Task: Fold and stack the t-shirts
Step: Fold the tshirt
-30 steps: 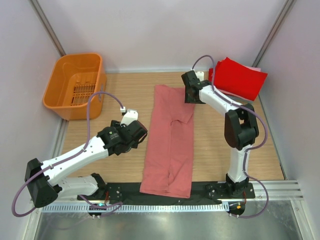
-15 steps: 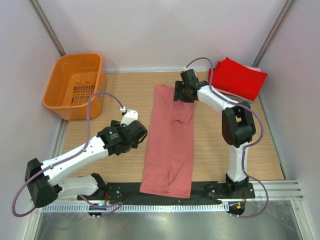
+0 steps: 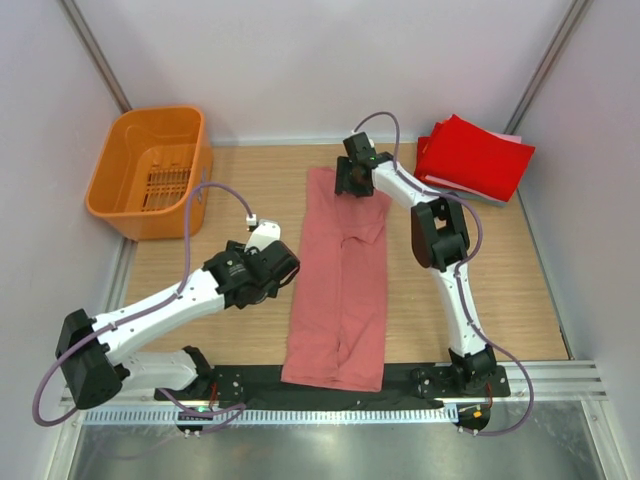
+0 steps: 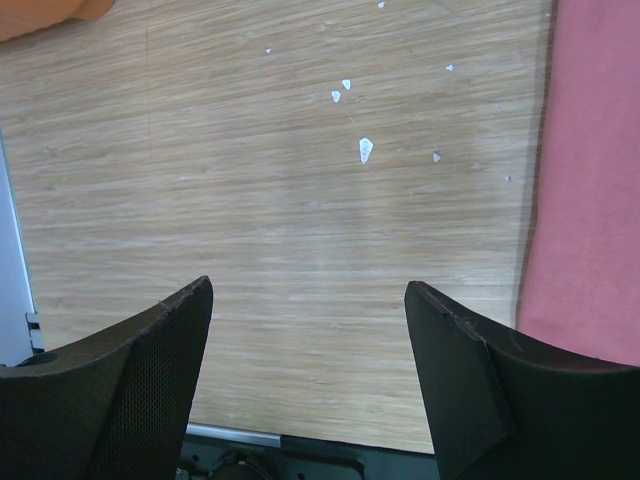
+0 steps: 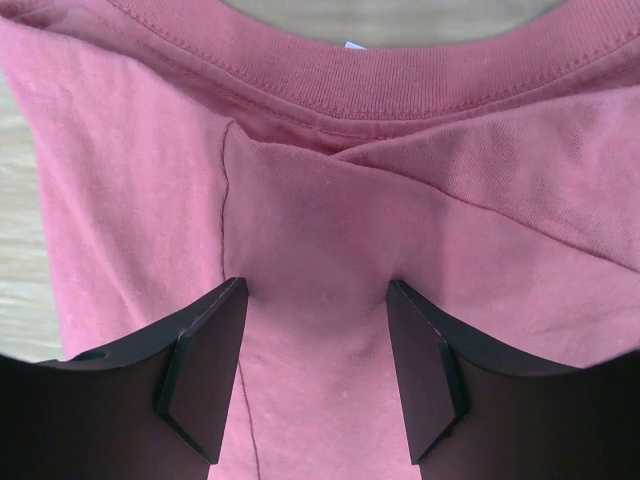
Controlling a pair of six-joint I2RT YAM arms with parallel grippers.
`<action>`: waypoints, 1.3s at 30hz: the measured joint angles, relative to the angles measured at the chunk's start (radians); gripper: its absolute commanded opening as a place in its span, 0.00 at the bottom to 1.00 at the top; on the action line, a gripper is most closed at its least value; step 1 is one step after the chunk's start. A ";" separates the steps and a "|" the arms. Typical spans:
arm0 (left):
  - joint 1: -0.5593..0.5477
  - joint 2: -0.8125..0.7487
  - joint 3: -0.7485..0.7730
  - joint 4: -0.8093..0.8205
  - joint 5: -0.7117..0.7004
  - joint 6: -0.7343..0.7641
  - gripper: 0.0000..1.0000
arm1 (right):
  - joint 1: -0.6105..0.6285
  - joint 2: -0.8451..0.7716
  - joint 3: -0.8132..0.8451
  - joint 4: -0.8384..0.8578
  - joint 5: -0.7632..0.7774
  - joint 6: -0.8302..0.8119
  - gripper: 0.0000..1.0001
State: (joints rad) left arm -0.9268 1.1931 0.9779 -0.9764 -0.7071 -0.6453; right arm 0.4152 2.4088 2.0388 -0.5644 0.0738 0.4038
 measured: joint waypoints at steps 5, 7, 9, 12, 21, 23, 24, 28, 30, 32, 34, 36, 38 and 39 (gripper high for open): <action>0.000 0.027 0.002 0.000 0.000 0.000 0.79 | 0.003 0.086 0.139 -0.014 0.012 -0.007 0.64; 0.000 0.035 0.002 0.000 0.000 0.000 0.79 | 0.003 0.125 0.201 -0.016 0.018 -0.009 0.66; 0.000 0.040 0.002 0.000 0.000 0.000 0.79 | 0.003 0.168 0.270 -0.016 0.024 -0.008 0.66; 0.000 0.044 0.002 0.000 -0.002 0.000 0.79 | 0.001 0.222 0.355 -0.006 0.038 -0.002 0.67; 0.000 0.097 0.004 -0.001 -0.009 0.000 0.78 | -0.033 0.274 0.401 0.123 -0.002 0.040 0.69; 0.000 0.105 0.004 -0.002 -0.010 0.000 0.79 | -0.041 0.283 0.417 0.141 -0.039 0.039 0.69; 0.000 0.105 0.004 -0.003 -0.012 0.000 0.79 | -0.044 0.283 0.418 0.142 -0.051 0.037 0.69; 0.000 0.103 0.010 -0.008 -0.014 -0.005 0.77 | -0.053 0.192 0.262 0.189 -0.056 0.023 0.72; 0.000 0.091 0.011 -0.009 -0.002 -0.012 0.77 | -0.053 0.077 0.109 0.191 -0.043 0.015 0.74; 0.000 0.069 0.011 -0.009 0.021 -0.029 0.76 | -0.050 -0.088 -0.075 0.204 -0.025 0.010 0.75; 0.000 0.039 0.010 -0.006 0.056 -0.045 0.75 | -0.046 -0.296 -0.252 0.219 -0.004 0.010 0.76; -0.004 0.002 -0.003 0.013 0.100 -0.072 0.75 | -0.039 -0.521 -0.395 0.227 0.014 0.016 0.77; -0.016 -0.031 -0.030 0.033 0.139 -0.108 0.75 | -0.029 -0.731 -0.512 0.260 0.028 0.026 0.77; -0.025 -0.043 -0.051 0.053 0.160 -0.127 0.75 | -0.022 -0.848 -0.584 0.273 0.039 0.039 0.77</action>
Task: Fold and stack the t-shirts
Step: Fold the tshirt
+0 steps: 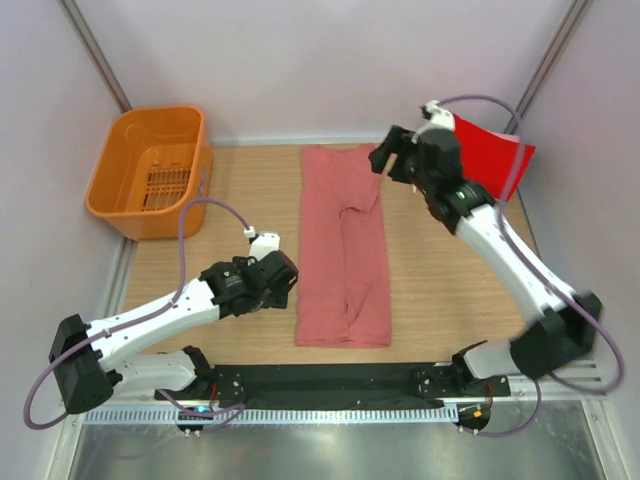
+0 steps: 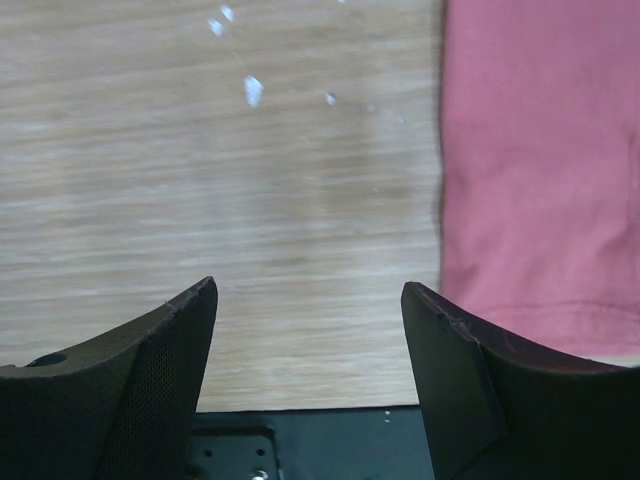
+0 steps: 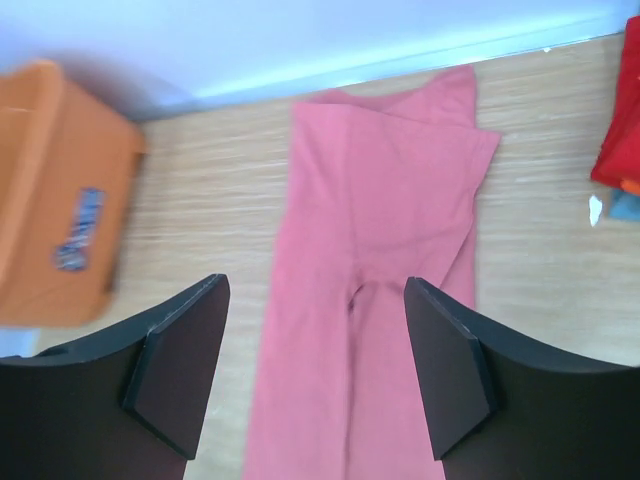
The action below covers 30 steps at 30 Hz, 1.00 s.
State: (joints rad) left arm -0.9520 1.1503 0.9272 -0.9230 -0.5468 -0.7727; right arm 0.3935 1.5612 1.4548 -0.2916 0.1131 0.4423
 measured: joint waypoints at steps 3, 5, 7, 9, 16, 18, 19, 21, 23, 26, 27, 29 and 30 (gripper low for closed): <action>-0.040 -0.006 -0.080 0.064 0.062 -0.059 0.74 | 0.024 -0.323 -0.261 0.028 0.010 0.074 0.77; -0.065 0.006 -0.142 0.117 0.105 -0.098 0.73 | 0.040 -0.500 -0.457 0.031 0.012 0.150 0.76; -0.091 0.025 -0.195 0.171 0.138 -0.143 0.72 | 0.065 -0.597 -0.628 0.002 0.016 0.222 0.76; -0.115 0.045 -0.235 0.230 0.161 -0.180 0.71 | 0.113 -0.647 -0.777 -0.064 0.032 0.299 0.76; -0.185 0.089 -0.314 0.409 0.192 -0.296 0.65 | 0.351 -0.654 -0.948 -0.237 0.103 0.487 0.75; -0.197 0.089 -0.332 0.446 0.192 -0.322 0.65 | 0.392 -0.685 -0.963 -0.242 0.128 0.529 0.75; -0.202 0.089 -0.341 0.463 0.192 -0.333 0.65 | 0.409 -0.701 -0.971 -0.244 0.139 0.546 0.75; -0.209 0.086 -0.363 0.497 0.192 -0.354 0.64 | 0.438 -0.719 -0.981 -0.254 0.159 0.576 0.75; -0.213 0.067 -0.391 0.536 0.190 -0.375 0.64 | 0.472 -0.716 -0.984 -0.270 0.182 0.602 0.75; -0.215 0.037 -0.427 0.589 0.191 -0.399 0.64 | 0.522 -0.676 -0.984 -0.285 0.218 0.632 0.75; -0.215 0.031 -0.435 0.603 0.190 -0.404 0.64 | 0.538 -0.661 -0.984 -0.294 0.230 0.641 0.75; -0.216 0.022 -0.449 0.635 0.188 -0.415 0.64 | 0.560 -0.643 -0.984 -0.316 0.252 0.657 0.75; -0.217 0.019 -0.455 0.647 0.188 -0.422 0.64 | 0.571 -0.638 -0.984 -0.329 0.264 0.665 0.75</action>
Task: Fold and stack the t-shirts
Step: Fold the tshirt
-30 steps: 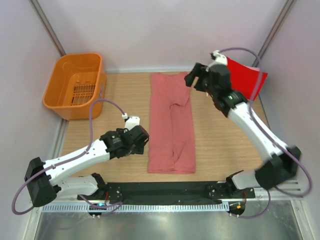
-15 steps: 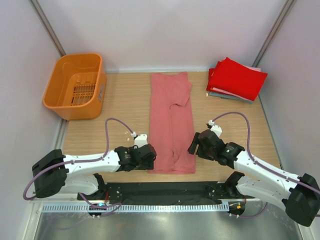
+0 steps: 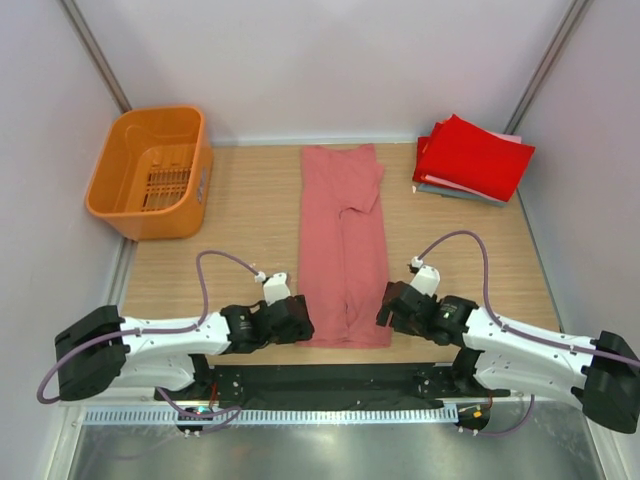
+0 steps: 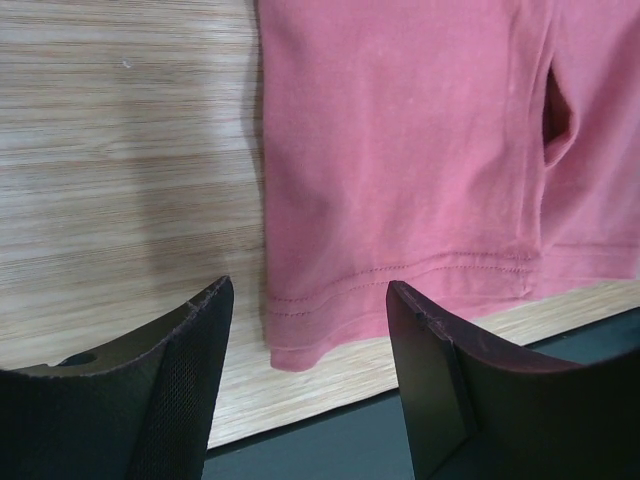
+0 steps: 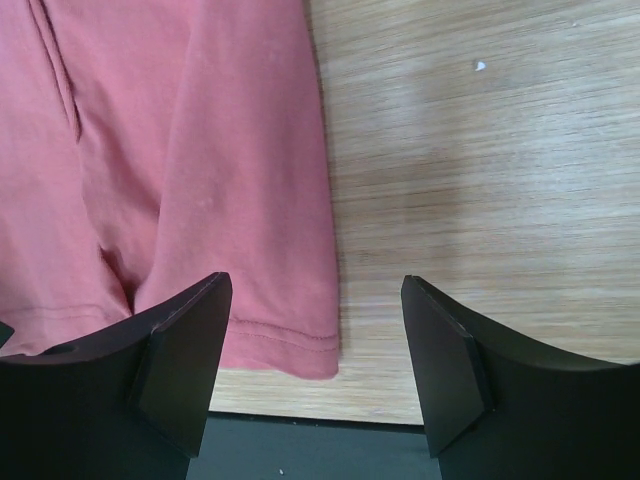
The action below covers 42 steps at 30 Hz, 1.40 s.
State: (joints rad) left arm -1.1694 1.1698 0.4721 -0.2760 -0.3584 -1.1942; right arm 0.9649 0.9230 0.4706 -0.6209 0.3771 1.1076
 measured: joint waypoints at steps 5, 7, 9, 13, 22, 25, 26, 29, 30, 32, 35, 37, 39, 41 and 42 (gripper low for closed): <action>0.000 -0.016 -0.026 0.048 -0.001 -0.011 0.64 | 0.015 0.000 0.000 -0.017 0.024 0.029 0.70; 0.000 -0.016 -0.031 0.062 0.000 -0.013 0.64 | 0.023 0.000 0.000 -0.016 0.024 0.040 0.66; -0.002 -0.014 -0.035 0.074 0.000 -0.023 0.63 | 0.041 0.000 -0.003 -0.014 0.023 0.057 0.64; -0.018 -0.004 -0.039 0.101 -0.002 -0.048 0.62 | 0.122 0.005 -0.019 -0.014 0.026 0.113 0.59; -0.047 -0.008 -0.058 0.131 -0.027 -0.105 0.59 | 0.263 0.042 -0.058 -0.018 0.040 0.256 0.40; -0.050 -0.003 -0.058 0.137 -0.029 -0.111 0.57 | 0.270 0.050 -0.059 -0.017 0.052 0.281 0.34; -0.053 0.000 -0.058 0.140 -0.031 -0.113 0.56 | 0.271 0.051 -0.060 -0.017 0.056 0.288 0.29; -0.056 0.011 -0.058 0.151 -0.034 -0.117 0.55 | 0.271 0.052 -0.064 -0.016 0.064 0.304 0.28; -0.058 0.013 -0.058 0.154 -0.034 -0.118 0.54 | 0.271 0.052 -0.065 -0.016 0.066 0.307 0.28; -0.060 0.015 -0.058 0.157 -0.035 -0.123 0.50 | 0.272 0.052 -0.065 -0.016 0.071 0.313 0.20; -0.062 0.023 -0.061 0.153 -0.035 -0.137 0.30 | 0.272 0.052 -0.071 -0.015 0.076 0.318 0.10; -0.065 0.027 -0.064 0.149 -0.034 -0.146 0.02 | 0.272 0.052 -0.072 -0.012 0.076 0.319 0.04; -0.072 0.032 -0.071 0.145 -0.034 -0.146 0.00 | 0.272 0.052 -0.072 -0.012 0.077 0.319 0.01; -0.075 0.032 -0.070 0.142 -0.038 -0.155 0.00 | 0.272 0.052 -0.072 -0.012 0.077 0.320 0.01; -0.078 0.032 -0.068 0.136 -0.042 -0.161 0.00 | 0.275 0.050 -0.072 -0.013 0.076 0.320 0.01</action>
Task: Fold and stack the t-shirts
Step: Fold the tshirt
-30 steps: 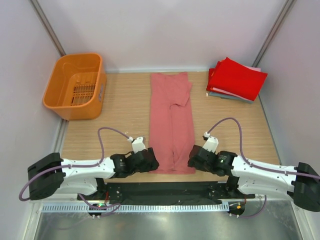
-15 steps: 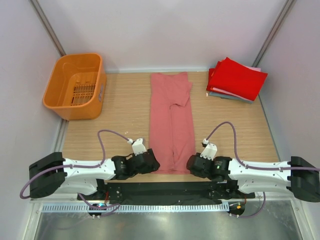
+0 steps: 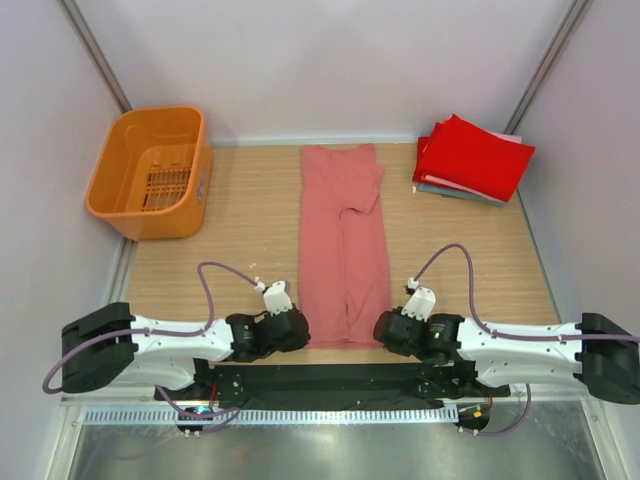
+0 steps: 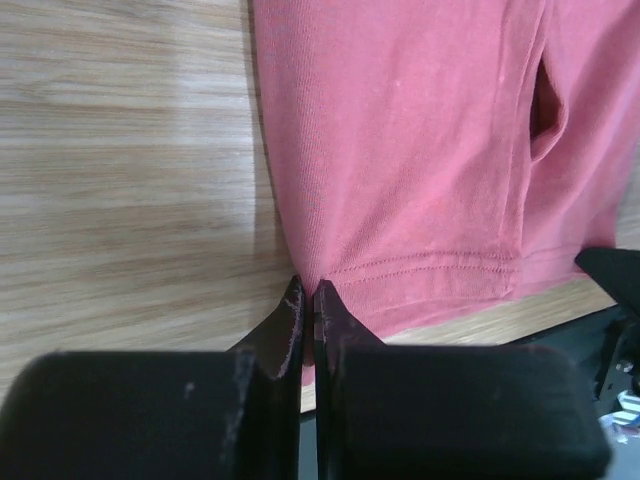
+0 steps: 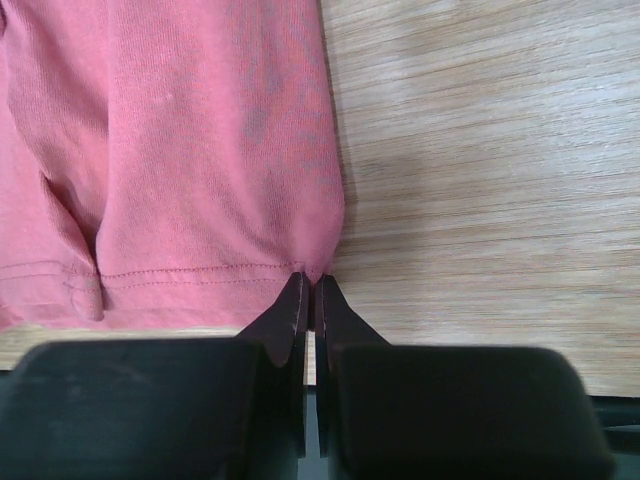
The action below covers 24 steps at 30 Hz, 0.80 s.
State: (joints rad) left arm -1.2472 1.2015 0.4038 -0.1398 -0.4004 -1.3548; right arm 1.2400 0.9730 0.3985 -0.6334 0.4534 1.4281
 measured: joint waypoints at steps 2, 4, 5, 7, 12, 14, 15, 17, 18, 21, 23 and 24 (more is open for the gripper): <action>-0.012 0.000 0.014 -0.035 -0.011 -0.006 0.00 | 0.005 -0.005 0.000 -0.004 0.000 0.000 0.01; -0.031 0.002 0.035 -0.091 -0.024 -0.013 0.00 | 0.019 -0.006 0.002 -0.014 0.000 0.002 0.01; -0.046 0.005 0.057 -0.136 -0.034 -0.020 0.00 | 0.031 -0.006 0.005 -0.023 0.000 0.006 0.01; -0.076 0.012 0.105 -0.212 -0.050 -0.031 0.00 | 0.056 -0.004 0.023 -0.055 0.002 0.017 0.01; -0.127 0.013 0.233 -0.386 -0.088 -0.055 0.00 | 0.125 0.003 0.125 -0.152 0.040 0.045 0.01; -0.132 0.011 0.270 -0.444 -0.098 -0.056 0.00 | 0.132 0.002 0.172 -0.180 0.064 0.046 0.01; -0.133 0.008 0.287 -0.472 -0.105 -0.056 0.00 | 0.132 0.002 0.193 -0.191 0.076 0.045 0.01; -0.133 0.003 0.320 -0.536 -0.119 -0.056 0.00 | 0.133 0.002 0.232 -0.214 0.106 0.039 0.01; -0.133 0.001 0.330 -0.557 -0.124 -0.055 0.00 | 0.132 0.003 0.250 -0.225 0.122 0.036 0.01; -0.133 -0.009 0.367 -0.640 -0.150 -0.055 0.00 | 0.116 0.024 0.323 -0.273 0.166 0.004 0.01; -0.131 -0.022 0.387 -0.682 -0.165 -0.050 0.01 | 0.088 0.036 0.362 -0.274 0.179 -0.034 0.01; -0.126 -0.030 0.397 -0.698 -0.171 -0.046 0.01 | 0.064 0.037 0.373 -0.264 0.181 -0.058 0.01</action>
State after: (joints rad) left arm -1.3727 1.1713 0.8013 -0.8383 -0.5713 -1.4006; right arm 1.3037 1.0103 0.7712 -0.8970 0.6342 1.3701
